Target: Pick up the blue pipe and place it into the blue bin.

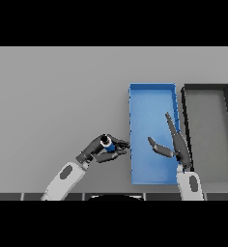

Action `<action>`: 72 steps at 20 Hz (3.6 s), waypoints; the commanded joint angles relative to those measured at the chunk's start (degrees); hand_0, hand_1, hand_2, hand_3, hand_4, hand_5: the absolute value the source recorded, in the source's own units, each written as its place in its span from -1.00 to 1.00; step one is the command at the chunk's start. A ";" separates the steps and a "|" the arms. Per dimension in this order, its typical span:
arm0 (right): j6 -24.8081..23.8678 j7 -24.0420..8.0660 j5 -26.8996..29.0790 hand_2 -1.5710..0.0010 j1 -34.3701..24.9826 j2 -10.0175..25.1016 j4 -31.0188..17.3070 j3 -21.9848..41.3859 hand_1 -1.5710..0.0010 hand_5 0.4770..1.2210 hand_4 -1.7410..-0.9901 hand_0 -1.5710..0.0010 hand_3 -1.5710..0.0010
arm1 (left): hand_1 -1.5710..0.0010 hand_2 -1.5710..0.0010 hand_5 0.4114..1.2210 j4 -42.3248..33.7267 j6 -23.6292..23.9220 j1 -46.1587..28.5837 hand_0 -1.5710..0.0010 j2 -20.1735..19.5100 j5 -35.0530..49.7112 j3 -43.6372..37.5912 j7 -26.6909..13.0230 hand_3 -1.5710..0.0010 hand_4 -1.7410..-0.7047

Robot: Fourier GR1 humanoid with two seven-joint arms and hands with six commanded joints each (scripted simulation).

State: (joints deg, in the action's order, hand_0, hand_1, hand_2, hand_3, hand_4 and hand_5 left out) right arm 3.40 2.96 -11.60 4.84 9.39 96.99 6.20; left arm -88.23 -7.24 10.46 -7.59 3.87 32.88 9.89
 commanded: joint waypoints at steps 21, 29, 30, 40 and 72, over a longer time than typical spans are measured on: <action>3.56 1.89 7.53 0.97 2.39 1.67 12.65 -0.89 0.98 -0.69 0.51 1.00 1.00 | -1.00 -1.00 1.00 -3.65 -5.35 1.27 -1.00 1.63 -2.34 -2.23 -5.21 -1.00 -0.49; 14.51 -15.88 16.22 0.99 -6.13 11.78 23.81 4.30 1.00 -0.83 0.43 1.00 1.00 | -1.00 -1.00 1.00 -3.63 -6.75 0.85 -1.00 2.74 -4.36 -2.63 -5.90 -1.00 -0.48; 15.56 -16.33 16.79 1.00 -7.66 12.07 23.57 5.09 1.00 -0.84 0.39 1.00 1.00 | -1.00 -1.00 1.00 -3.70 -6.45 1.34 -1.00 3.21 -4.71 -2.84 -6.51 -1.00 -0.48; 20.51 -25.12 22.14 1.00 -20.82 9.59 22.10 13.58 1.00 -0.89 0.40 1.00 1.00 | -1.00 -1.00 1.00 -3.55 -8.68 1.07 -1.00 4.14 -6.06 -4.22 -7.11 -1.00 -0.49; 24.89 -27.89 20.74 -0.98 -28.38 -7.28 11.66 17.07 -0.98 0.95 -0.35 -0.98 -0.98 | -0.39 -0.36 1.00 -2.61 -12.41 0.65 -0.50 6.81 -8.30 -6.82 -2.50 -0.07 -0.56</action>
State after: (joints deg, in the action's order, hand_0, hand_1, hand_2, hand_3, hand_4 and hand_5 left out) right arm 28.43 -25.15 9.01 -23.53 2.11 108.60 23.27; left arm -90.88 -19.75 11.13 -0.77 -4.43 26.07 8.05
